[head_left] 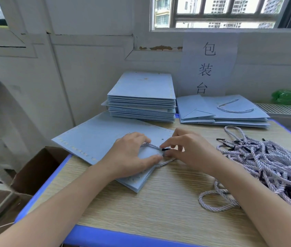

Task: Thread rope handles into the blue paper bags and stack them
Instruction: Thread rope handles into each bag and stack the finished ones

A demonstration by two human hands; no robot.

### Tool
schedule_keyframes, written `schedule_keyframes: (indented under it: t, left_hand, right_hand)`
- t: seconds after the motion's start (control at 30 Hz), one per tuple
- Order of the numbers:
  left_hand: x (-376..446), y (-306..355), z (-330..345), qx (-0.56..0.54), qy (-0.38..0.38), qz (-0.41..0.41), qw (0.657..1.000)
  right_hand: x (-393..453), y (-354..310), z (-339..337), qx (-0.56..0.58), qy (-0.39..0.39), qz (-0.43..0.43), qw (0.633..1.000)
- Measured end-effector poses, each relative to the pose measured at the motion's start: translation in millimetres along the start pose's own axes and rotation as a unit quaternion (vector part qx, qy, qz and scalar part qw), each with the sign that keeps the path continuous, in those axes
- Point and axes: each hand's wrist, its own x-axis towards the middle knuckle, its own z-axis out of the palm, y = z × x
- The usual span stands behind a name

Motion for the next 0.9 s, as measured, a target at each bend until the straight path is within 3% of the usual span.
schedule_keyframes:
  t: [0.17, 0.27, 0.37, 0.47, 0.9]
  left_hand:
    - [0.4, 2.3, 1.6, 0.025, -0.009, -0.004, 1.000]
    - [-1.7, 4.6, 2.1, 0.040, -0.007, 0.007, 0.999]
    - [-5.1, 8.1, 2.4, 0.052, -0.005, 0.020, 0.998]
    - [-7.2, 11.7, 2.4, 0.045, -0.009, 0.031, 0.998]
    - [-9.1, 9.9, 1.4, 0.035, -0.074, 0.044, 0.996]
  right_hand:
    - [-1.0, -1.7, -2.6, -0.016, -0.005, -0.044, 0.999]
    - [-1.0, 1.1, -5.3, -0.007, 0.020, -0.006, 1.000]
    - [-0.3, 4.5, -7.8, 0.123, 0.062, 0.074, 0.988]
    - [0.4, 3.7, -7.8, 0.233, 0.045, 0.092, 0.967]
    - [1.4, 5.9, -11.1, 0.110, -0.008, 0.066, 0.992]
